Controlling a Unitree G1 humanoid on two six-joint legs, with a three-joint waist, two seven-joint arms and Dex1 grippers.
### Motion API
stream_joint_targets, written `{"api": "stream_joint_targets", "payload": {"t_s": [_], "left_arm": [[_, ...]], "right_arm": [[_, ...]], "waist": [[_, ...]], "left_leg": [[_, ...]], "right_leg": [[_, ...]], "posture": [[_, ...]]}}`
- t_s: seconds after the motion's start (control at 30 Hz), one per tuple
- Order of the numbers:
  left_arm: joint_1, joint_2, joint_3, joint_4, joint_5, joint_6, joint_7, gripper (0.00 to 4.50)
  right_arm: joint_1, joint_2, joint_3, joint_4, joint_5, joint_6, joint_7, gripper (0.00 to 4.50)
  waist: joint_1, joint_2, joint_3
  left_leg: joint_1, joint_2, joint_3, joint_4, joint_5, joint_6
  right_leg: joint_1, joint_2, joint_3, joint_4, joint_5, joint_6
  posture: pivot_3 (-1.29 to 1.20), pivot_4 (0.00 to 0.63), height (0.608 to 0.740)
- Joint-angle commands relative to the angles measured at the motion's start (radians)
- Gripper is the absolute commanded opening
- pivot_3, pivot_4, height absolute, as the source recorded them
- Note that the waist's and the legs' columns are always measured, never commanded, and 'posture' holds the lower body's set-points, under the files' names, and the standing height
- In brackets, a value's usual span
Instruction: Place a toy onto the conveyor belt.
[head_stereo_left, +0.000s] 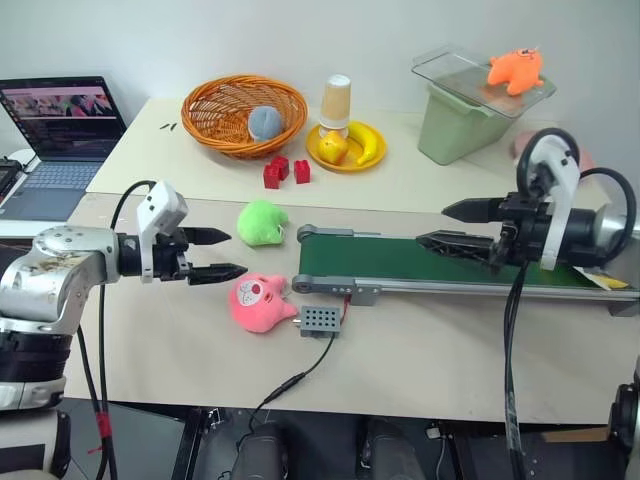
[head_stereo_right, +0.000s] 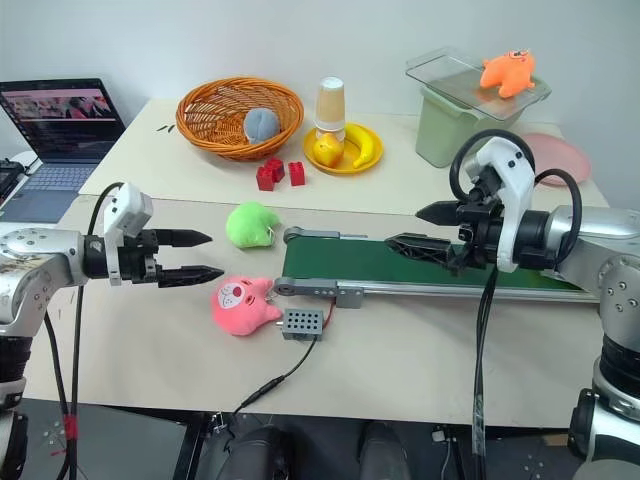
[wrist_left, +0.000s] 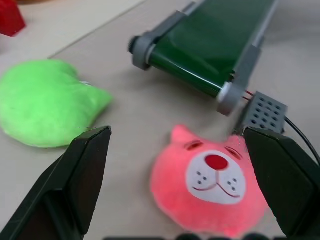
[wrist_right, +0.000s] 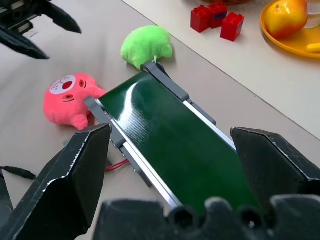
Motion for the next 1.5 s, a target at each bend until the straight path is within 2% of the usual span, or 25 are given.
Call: {"api": "stream_joint_targets", "payload": {"t_s": [0.03, 0.5, 0.6, 0.7, 0.87, 0.97, 1.07, 1.23, 1.43, 1.5], "left_arm": [[0.017, 0.015, -0.051, -0.043, 0.060, -0.099, -0.043, 4.50], [0.003, -0.057, -0.231, -0.004, 0.256, -0.318, -0.065, 4.50], [-0.006, -0.079, -0.241, 0.008, 0.272, -0.332, -0.064, 4.50], [-0.016, -0.097, -0.247, 0.028, 0.290, -0.349, -0.064, 4.50], [-0.019, -0.116, -0.245, 0.045, 0.302, -0.358, -0.061, 4.50], [-0.018, -0.131, -0.233, 0.040, 0.290, -0.341, -0.056, 3.77], [-0.016, -0.133, -0.228, 0.034, 0.291, -0.343, -0.054, 2.64], [-0.015, -0.103, -0.224, 0.043, 0.316, -0.370, -0.063, 1.05], [-0.029, -0.038, -0.203, 0.054, 0.331, -0.383, -0.092, 1.05], [-0.043, 0.009, -0.174, 0.052, 0.300, -0.339, -0.128, 1.05]], "right_arm": [[0.008, -0.011, -0.033, -0.025, 0.020, -0.036, -0.017, 4.47], [-0.049, 0.002, -0.002, -0.068, 0.100, 0.045, -0.135, 4.47], [-0.020, -0.025, -0.007, -0.087, 0.136, 0.056, -0.109, 4.47], [0.038, -0.079, -0.013, -0.121, 0.184, 0.024, -0.023, 4.47], [0.063, -0.102, -0.020, -0.124, 0.235, -0.020, 0.028, 4.47], [0.057, -0.107, -0.008, -0.119, 0.243, -0.034, 0.022, 4.50], [0.055, -0.110, 0.000, -0.117, 0.250, -0.045, 0.015, 4.50], [0.060, -0.116, 0.013, -0.111, 0.240, -0.068, 0.018, 4.50], [0.090, -0.130, 0.017, -0.108, 0.234, -0.103, 0.038, 4.50], [0.101, -0.142, 0.014, -0.103, 0.231, -0.115, 0.051, 4.50]], "waist": [[0.002, 0.000, 0.000], [0.003, 0.000, 0.000], [0.006, 0.000, 0.000], [0.010, 0.000, 0.000], [0.004, 0.000, 0.000], [0.003, 0.000, 0.000], [0.005, 0.000, 0.000], [0.004, 0.000, 0.000], [0.002, 0.000, 0.000], [0.001, 0.000, 0.000]], "left_leg": [[0.000, 0.000, 0.000, 0.000, 0.000, 0.001], [-0.001, 0.000, 0.000, 0.000, 0.000, 0.001], [-0.001, 0.000, 0.000, 0.000, 0.000, 0.001], [-0.001, 0.000, 0.000, 0.001, -0.003, 0.005], [0.000, 0.000, 0.000, 0.001, -0.004, 0.006], [0.000, 0.000, -0.001, 0.001, -0.004, 0.006], [0.000, 0.000, -0.001, 0.001, -0.004, 0.006], [0.000, 0.000, -0.001, 0.001, -0.004, 0.006], [0.000, 0.000, -0.001, 0.001, -0.004, 0.006], [0.000, 0.000, 0.000, 0.001, -0.004, 0.006]], "right_leg": [[0.000, 0.000, 0.000, 0.000, 0.000, 0.000], [0.000, 0.000, 0.000, -0.001, 0.000, 0.000], [0.000, 0.000, 0.000, -0.001, 0.000, 0.000], [0.000, 0.000, 0.000, -0.001, 0.000, 0.000], [0.001, 0.000, 0.000, -0.001, 0.000, 0.000], [0.001, 0.000, 0.000, -0.001, 0.000, 0.000], [0.001, 0.000, 0.000, -0.001, 0.000, 0.000], [0.001, 0.000, 0.000, -0.001, 0.000, 0.000], [0.001, 0.000, 0.000, -0.001, 0.000, 0.000], [0.001, 0.000, 0.000, -0.001, 0.000, 0.000]], "posture": [[0.00, 0.150, 0.740], [0.00, 0.150, 0.740], [0.00, 0.150, 0.740], [0.00, 0.150, 0.740], [0.00, 0.150, 0.740], [0.00, 0.150, 0.740], [0.00, 0.150, 0.740], [0.00, 0.150, 0.740], [0.00, 0.150, 0.740], [0.00, 0.150, 0.740]]}}
